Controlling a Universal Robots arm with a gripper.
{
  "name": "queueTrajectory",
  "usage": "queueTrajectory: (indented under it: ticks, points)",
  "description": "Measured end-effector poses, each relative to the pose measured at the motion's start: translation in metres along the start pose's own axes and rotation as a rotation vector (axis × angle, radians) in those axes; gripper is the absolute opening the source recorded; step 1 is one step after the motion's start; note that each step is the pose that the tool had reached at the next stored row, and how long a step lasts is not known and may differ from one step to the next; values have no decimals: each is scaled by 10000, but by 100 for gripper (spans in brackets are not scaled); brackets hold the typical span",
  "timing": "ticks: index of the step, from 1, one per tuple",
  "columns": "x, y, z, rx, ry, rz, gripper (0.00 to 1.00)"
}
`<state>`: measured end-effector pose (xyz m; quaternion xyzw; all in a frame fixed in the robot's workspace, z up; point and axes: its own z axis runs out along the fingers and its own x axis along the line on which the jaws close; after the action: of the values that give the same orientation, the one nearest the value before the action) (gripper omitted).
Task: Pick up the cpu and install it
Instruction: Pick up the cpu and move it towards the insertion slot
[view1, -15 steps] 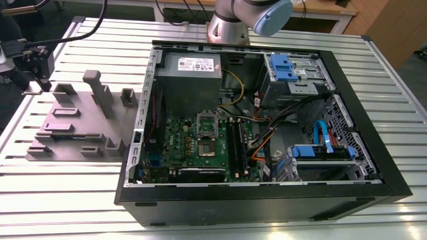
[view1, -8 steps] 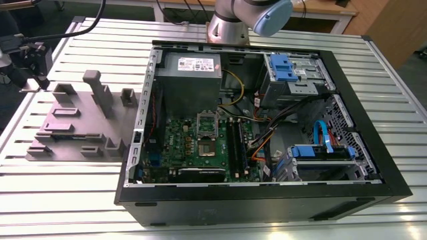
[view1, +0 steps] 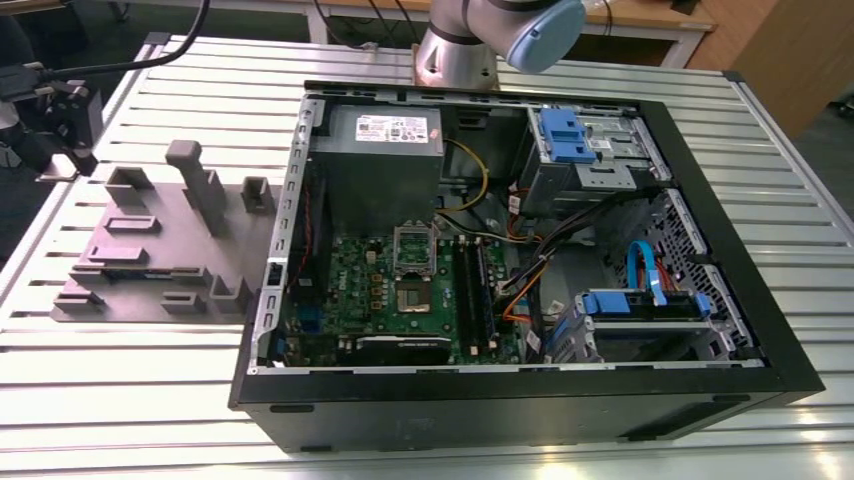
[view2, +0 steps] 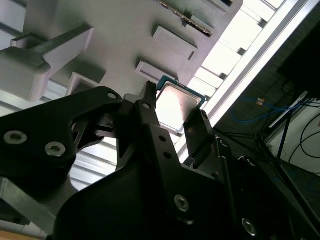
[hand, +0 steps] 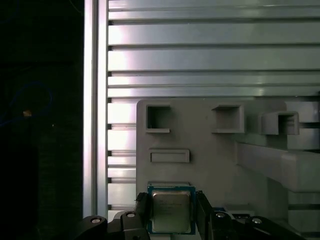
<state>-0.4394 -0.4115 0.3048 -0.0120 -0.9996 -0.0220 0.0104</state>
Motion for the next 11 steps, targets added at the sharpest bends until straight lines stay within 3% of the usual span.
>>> queueTrajectory:
  ticks: [11]
  points:
    - [1,1,-31,1,2,0,47]
